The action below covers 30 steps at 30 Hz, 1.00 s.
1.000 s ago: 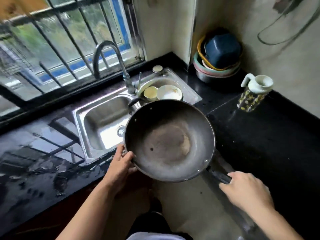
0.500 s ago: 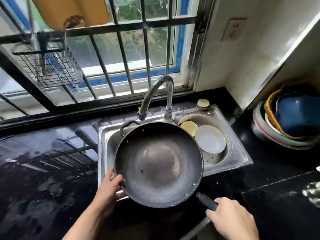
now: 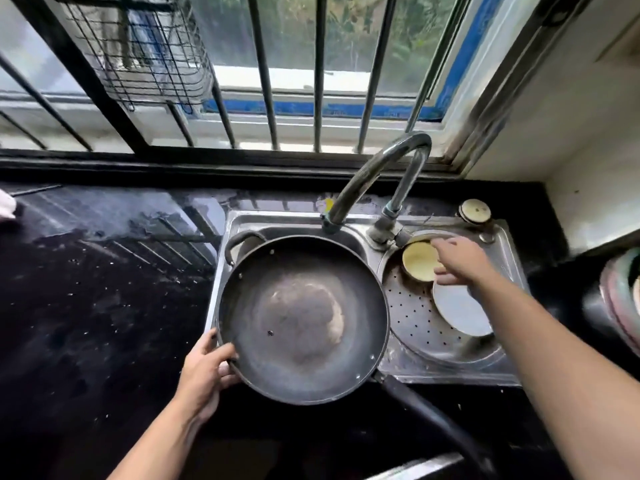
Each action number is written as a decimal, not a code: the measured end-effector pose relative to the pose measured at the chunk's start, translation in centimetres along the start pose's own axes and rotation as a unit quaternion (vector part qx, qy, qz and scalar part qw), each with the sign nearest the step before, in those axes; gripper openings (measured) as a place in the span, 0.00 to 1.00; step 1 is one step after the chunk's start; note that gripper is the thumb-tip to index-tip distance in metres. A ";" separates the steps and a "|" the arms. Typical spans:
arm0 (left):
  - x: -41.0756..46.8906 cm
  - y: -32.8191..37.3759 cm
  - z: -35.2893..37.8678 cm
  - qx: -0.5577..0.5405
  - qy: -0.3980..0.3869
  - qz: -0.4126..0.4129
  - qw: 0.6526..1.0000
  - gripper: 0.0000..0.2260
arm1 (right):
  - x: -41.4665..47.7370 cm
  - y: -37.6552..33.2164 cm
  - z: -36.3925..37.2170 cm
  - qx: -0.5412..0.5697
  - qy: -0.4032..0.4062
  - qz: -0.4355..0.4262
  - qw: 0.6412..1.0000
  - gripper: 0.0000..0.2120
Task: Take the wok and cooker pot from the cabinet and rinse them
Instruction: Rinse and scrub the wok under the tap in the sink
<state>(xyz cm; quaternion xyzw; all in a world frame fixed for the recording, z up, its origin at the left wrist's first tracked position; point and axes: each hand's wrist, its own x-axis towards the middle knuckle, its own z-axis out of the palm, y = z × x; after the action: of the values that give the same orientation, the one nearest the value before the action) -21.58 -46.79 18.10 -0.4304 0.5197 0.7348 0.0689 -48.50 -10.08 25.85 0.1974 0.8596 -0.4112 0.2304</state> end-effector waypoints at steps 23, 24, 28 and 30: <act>2.6 -1.0 -0.3 -0.011 0.016 -0.016 1.000 0.25 | 11.2 -1.3 5.3 0.078 0.180 0.068 0.978 0.15; 2.6 -1.0 -0.3 -0.012 0.014 -0.017 1.000 0.24 | 11.1 -1.0 5.4 0.082 0.187 0.072 0.976 0.13; 2.6 -1.3 -0.4 -0.019 0.015 -0.019 1.000 0.23 | 10.7 -0.8 5.7 0.116 0.187 0.076 0.973 0.16; 2.6 -1.3 -0.5 -0.020 0.017 -0.014 1.000 0.24 | 10.0 -0.7 5.7 0.110 0.164 0.076 0.977 0.18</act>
<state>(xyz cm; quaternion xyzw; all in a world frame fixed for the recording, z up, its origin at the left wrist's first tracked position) -22.24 -47.49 15.36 -0.4518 0.5000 0.7362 0.0620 -55.67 -13.57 17.50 0.3506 0.8177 -0.4469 0.0937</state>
